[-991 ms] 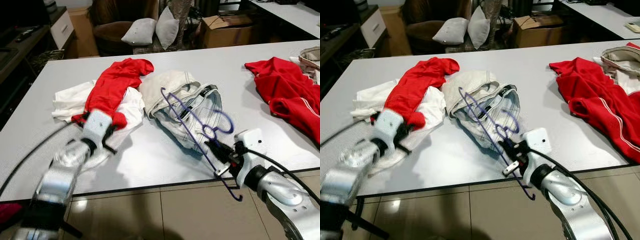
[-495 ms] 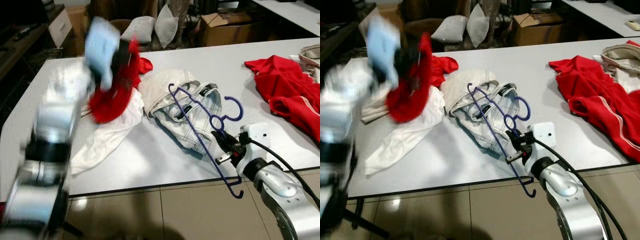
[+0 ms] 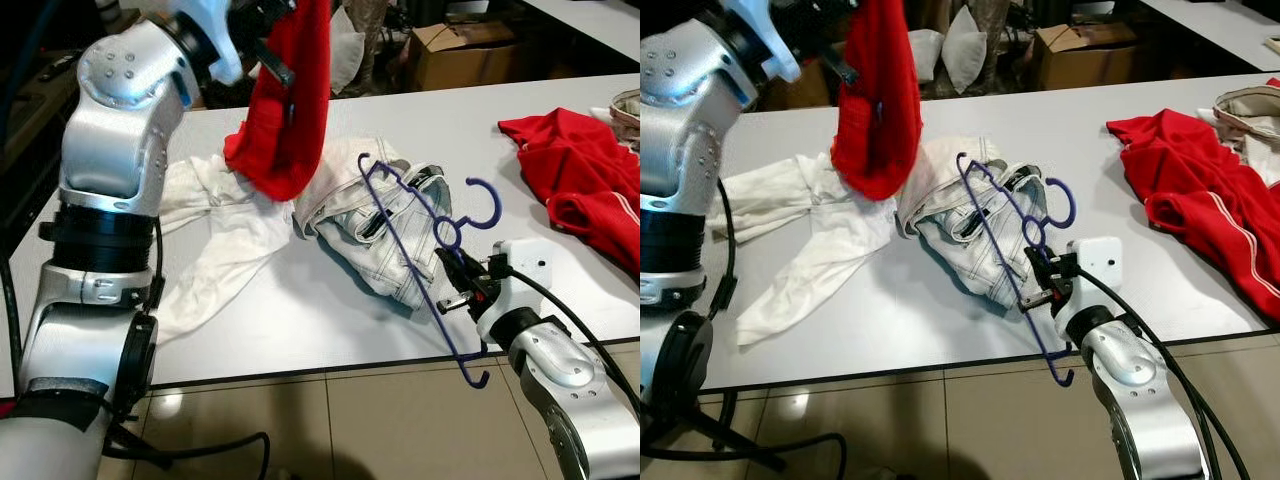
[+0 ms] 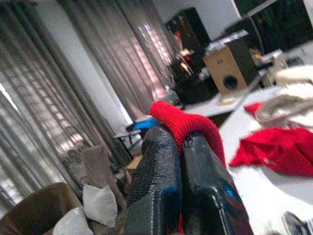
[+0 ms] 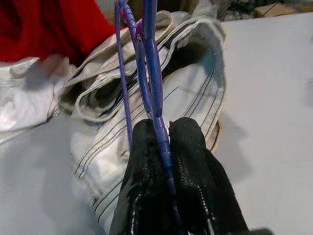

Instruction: Hang hanger

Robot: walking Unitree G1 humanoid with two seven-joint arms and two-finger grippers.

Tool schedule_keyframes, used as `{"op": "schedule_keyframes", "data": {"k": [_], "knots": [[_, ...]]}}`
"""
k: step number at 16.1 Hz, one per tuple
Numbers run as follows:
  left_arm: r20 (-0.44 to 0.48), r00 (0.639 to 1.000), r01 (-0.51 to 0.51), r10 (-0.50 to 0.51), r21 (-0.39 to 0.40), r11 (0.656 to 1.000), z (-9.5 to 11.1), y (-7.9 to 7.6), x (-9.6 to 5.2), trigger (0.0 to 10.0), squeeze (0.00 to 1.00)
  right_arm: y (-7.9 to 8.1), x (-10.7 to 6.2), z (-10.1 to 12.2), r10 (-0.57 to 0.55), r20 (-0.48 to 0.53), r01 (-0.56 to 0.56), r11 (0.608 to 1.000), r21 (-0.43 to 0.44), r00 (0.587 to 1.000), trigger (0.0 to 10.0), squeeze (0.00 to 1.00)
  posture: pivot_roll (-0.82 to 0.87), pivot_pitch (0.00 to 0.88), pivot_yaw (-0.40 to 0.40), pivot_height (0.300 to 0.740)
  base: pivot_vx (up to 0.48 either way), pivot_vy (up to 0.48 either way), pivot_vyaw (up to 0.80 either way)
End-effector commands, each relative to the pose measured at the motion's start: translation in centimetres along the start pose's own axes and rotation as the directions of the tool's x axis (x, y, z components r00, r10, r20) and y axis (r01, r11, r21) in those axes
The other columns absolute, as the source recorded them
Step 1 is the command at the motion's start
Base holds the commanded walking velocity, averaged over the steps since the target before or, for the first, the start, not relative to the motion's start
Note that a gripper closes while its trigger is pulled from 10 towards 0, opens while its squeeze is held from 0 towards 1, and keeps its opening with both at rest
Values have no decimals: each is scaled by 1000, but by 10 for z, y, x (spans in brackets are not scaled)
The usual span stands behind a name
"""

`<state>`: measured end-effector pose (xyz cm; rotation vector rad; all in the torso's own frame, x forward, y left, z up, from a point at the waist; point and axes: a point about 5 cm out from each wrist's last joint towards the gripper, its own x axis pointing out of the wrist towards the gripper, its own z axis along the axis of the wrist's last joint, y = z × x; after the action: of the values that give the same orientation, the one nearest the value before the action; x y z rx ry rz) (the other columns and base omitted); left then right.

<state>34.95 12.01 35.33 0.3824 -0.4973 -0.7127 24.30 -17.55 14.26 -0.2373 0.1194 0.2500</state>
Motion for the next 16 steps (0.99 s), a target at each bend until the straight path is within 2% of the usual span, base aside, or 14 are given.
{"op": "schedule_keyframes", "data": {"k": [1,4,6,7,8,9,10,11,12,13,15,16], "knots": [[-35,999,18,-18,-1,1000,-11,-7,1,0,0,-12,2,2,-84,14,84,996,-10,996,10000,0,-33,0,127,740,0,0,0],[-139,987,86,-84,8,996,-38,-31,4,0,0,-39,-2,13,-278,82,275,960,52,957,10000,0,-43,0,125,740,0,0,0],[-231,955,175,-187,-71,982,-73,-71,6,314,0,-52,-9,20,-353,122,343,934,95,928,10000,0,-54,0,120,740,0,0,0],[-257,942,202,-216,-78,976,-84,-88,10,902,0,-53,-10,21,-350,123,340,936,94,929,10000,0,-63,0,121,740,0,0,0],[-279,930,211,-238,-121,970,-97,-107,15,1176,0,-53,-9,20,-343,119,335,938,86,932,10000,0,-69,0,122,740,0,0,0],[-306,917,218,-255,-148,965,-109,-126,19,3529,0,-52,-9,21,-342,120,334,939,83,932,10000,0,-83,0,127,740,0,0,0],[-312,894,267,-321,-203,942,-118,-147,21,10000,0,-49,-9,23,-339,124,330,940,86,932,10000,0,-107,0,136,740,0,0,0],[-300,882,303,-365,-235,924,-119,-156,21,10000,1000,-48,-9,24,-331,127,322,943,88,935,10000,0,-109,0,137,740,0,0,0],[-279,862,356,-423,-260,898,-118,-167,20,10000,1000,-43,-9,26,-301,131,291,953,86,945,10000,0,-119,0,143,740,0,0,0],[-269,856,372,-441,-271,888,-118,-167,18,10000,1000,-36,-8,26,-252,133,243,967,74,959,10000,0,-116,0,140,740,0,0,0],[-281,847,382,-451,-267,885,-123,-160,11,10000,1000,-32,-8,24,-214,125,207,976,63,969,10000,0,-106,0,129,740,0,0,0],[-311,825,403,-472,-261,877,-131,-154,-2,10000,1000,-29,-6,24,-203,123,196,978,66,971,10000,0,-101,0,122,740,0,0,0]]}}
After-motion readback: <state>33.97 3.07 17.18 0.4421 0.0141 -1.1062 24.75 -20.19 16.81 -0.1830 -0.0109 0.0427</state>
